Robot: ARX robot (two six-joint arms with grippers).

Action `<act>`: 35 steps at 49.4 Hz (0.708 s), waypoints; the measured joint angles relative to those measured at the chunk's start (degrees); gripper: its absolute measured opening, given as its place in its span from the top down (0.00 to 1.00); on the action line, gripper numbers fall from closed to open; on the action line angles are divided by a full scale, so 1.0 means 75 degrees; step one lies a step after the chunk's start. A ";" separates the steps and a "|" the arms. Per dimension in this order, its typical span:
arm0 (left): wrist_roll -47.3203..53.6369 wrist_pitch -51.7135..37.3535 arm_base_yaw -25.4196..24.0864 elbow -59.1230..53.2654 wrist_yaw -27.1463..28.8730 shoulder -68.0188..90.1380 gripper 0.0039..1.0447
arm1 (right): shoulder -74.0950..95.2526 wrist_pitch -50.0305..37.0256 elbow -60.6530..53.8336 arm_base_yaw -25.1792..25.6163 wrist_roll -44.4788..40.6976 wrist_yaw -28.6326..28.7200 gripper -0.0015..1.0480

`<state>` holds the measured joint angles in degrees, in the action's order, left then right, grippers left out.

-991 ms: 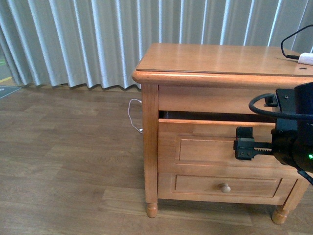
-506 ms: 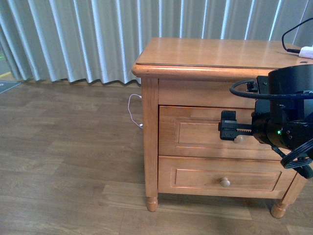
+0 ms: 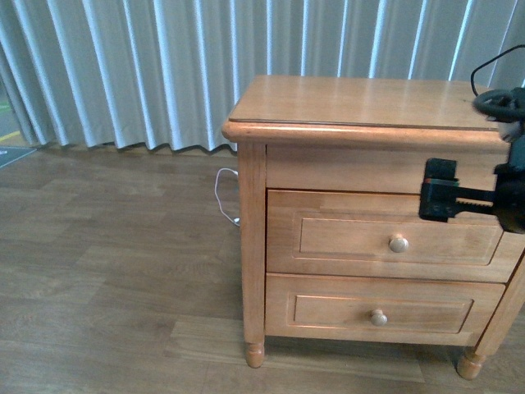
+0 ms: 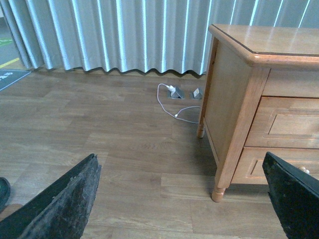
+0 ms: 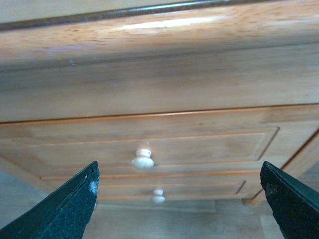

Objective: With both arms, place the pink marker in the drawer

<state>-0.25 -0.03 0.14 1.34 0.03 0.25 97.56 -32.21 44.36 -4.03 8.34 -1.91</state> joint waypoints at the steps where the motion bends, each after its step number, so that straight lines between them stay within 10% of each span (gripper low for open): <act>1: 0.0000 0.0000 0.0000 0.0000 0.0000 0.0000 0.06 | -0.0425 0.0207 -0.0221 0.0079 -0.0012 0.0134 0.09; 23: 0.0000 0.0000 0.0000 0.0000 0.0000 0.0000 0.06 | -0.6714 0.4747 -0.1221 0.1740 -0.0157 0.2139 0.09; 32: 0.0000 0.0000 0.0000 0.0000 0.0000 0.0000 0.06 | -0.6814 0.4765 -0.1262 0.1798 -0.0134 0.2177 0.09; 35: 0.0000 0.0000 0.0000 0.0000 0.0000 0.0000 0.06 | -0.7125 0.2926 -0.2090 0.1641 -0.0606 0.1346 0.22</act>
<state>-0.25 -0.03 0.14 1.34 0.03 0.25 44.12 -10.26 28.69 8.27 3.79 8.19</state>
